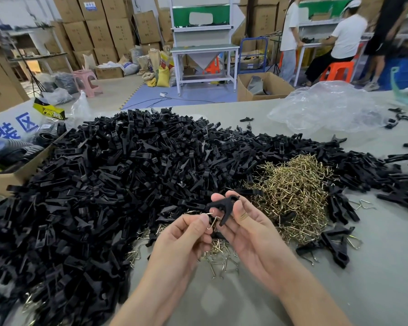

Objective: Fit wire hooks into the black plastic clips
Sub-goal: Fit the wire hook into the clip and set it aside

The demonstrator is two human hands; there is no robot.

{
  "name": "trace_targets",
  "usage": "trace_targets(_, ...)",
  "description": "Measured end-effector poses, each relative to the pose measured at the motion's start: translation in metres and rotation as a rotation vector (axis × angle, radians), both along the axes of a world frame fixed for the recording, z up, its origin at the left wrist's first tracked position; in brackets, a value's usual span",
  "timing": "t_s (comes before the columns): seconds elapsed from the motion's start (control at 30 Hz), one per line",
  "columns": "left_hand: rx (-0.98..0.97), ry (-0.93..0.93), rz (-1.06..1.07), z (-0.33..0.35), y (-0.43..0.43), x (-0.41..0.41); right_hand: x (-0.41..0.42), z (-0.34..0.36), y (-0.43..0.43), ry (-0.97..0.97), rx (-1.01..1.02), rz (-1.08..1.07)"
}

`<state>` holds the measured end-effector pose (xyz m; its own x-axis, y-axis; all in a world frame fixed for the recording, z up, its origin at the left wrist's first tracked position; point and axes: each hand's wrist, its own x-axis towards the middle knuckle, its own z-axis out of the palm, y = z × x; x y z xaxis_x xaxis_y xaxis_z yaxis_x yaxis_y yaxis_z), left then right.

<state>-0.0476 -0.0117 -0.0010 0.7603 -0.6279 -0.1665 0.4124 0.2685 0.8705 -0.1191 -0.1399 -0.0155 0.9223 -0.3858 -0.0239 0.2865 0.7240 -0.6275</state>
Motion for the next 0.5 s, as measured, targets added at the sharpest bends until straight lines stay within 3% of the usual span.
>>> trace_targets(0.3,-0.020,-0.021,0.064,-0.009,-0.003,0.000,0.003,-0.005,0.006,-0.032,-0.042,0.029)
trace_targets(0.5,0.022,-0.081,0.095,-0.011,-0.002,-0.002,0.008,-0.010,0.008,-0.019,-0.199,-0.045)
